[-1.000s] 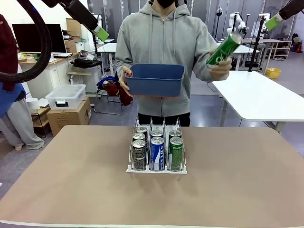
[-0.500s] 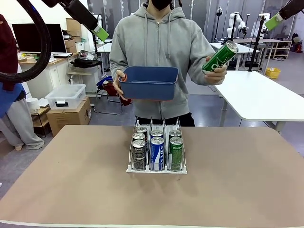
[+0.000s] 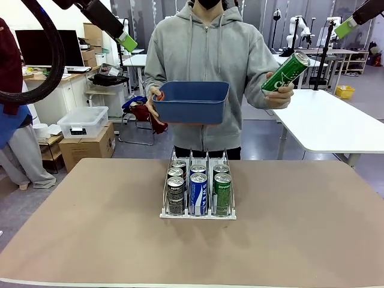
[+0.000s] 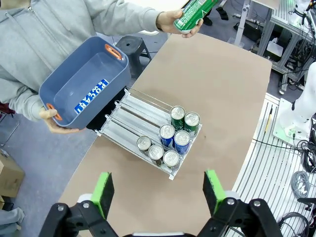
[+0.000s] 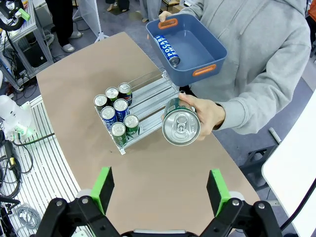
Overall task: Fill the beverage cans into the dispenser.
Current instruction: Pick up the Sprite handed by the human.
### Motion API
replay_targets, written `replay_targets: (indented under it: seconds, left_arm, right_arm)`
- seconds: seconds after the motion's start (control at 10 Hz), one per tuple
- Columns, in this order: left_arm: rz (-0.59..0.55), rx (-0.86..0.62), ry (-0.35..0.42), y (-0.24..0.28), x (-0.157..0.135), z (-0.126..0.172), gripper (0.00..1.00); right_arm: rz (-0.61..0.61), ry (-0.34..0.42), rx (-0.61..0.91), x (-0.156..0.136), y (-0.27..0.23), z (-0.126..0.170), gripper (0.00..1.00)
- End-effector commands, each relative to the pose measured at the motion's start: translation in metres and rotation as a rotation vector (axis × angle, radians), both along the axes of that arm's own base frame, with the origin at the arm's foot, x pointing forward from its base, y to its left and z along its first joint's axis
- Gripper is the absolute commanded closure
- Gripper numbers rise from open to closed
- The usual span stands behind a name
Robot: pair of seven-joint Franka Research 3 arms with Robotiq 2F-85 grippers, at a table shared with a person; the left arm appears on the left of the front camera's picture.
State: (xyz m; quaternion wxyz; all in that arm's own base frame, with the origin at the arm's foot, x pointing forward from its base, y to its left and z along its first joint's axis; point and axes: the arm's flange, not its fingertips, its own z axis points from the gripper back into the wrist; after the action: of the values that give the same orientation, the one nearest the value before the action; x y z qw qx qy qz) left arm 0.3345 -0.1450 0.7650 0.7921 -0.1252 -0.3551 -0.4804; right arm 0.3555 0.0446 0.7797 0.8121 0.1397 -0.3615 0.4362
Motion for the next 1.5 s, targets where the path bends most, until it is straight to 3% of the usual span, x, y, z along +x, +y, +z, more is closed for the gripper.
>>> replay_targets:
  seconds: [0.0, 0.9, 1.4]
  left_arm:
    - [0.001, -0.004, 0.006, 0.003, 0.001, -0.001, 0.04]
    - [0.001, -0.004, 0.006, 0.003, 0.001, -0.001, 0.04]
    - [0.001, -0.004, 0.006, 0.003, 0.001, -0.001, 0.04]
  right_arm:
    - [0.011, 0.003, 0.009, 0.001, 0.0, 0.0, 0.0]
    - [0.0, 0.0, 0.0, 0.0, 0.0, 0.0, 0.0]
    - [0.079, 0.095, -0.021, 0.038, 0.001, -0.006, 0.0]
